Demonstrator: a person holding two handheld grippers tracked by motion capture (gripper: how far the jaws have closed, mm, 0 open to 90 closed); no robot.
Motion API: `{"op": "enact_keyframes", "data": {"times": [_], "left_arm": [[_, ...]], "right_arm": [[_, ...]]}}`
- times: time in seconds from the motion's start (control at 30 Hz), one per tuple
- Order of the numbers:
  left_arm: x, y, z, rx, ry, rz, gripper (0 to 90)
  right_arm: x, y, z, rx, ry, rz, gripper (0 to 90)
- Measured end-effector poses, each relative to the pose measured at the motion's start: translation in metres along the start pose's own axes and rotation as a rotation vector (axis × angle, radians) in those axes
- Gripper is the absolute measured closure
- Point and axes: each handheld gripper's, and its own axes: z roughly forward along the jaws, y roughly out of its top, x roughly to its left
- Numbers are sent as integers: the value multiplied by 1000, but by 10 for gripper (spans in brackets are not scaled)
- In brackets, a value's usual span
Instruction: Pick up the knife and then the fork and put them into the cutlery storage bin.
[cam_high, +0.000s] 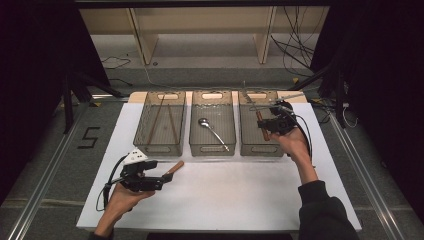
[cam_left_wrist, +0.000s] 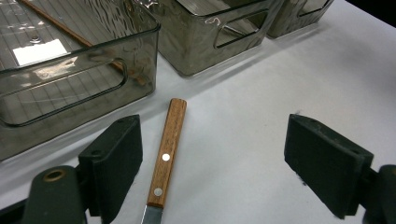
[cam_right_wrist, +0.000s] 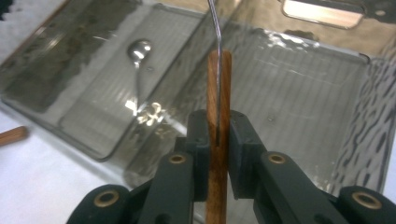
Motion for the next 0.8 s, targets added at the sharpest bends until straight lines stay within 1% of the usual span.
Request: {"op": "enact_keyframes", "data": {"times": [0.13,0.3,0.37,0.47,0.7,0.8], "left_arm": [[1,0,-1,-3,4,-5,188],[2,-1,0,-3,3,-9,188],[2,-1,0,2,4,-2,188],[2,-1,0,3,4,-3,188],[3,-1,0,1,8,-10,187],[3,-1,0,2,7,-10,187]], "right_arm": [[-7,1,7,15,-20,30,810],[-12,1,14,36,-35,58,810],[-14,0,17,45,-38,77,810],[-14,0,20,57,-41,96,810],[-13,-2,29,79,-46,120,809],[-12,-2,33,90,-58,129,809]]}}
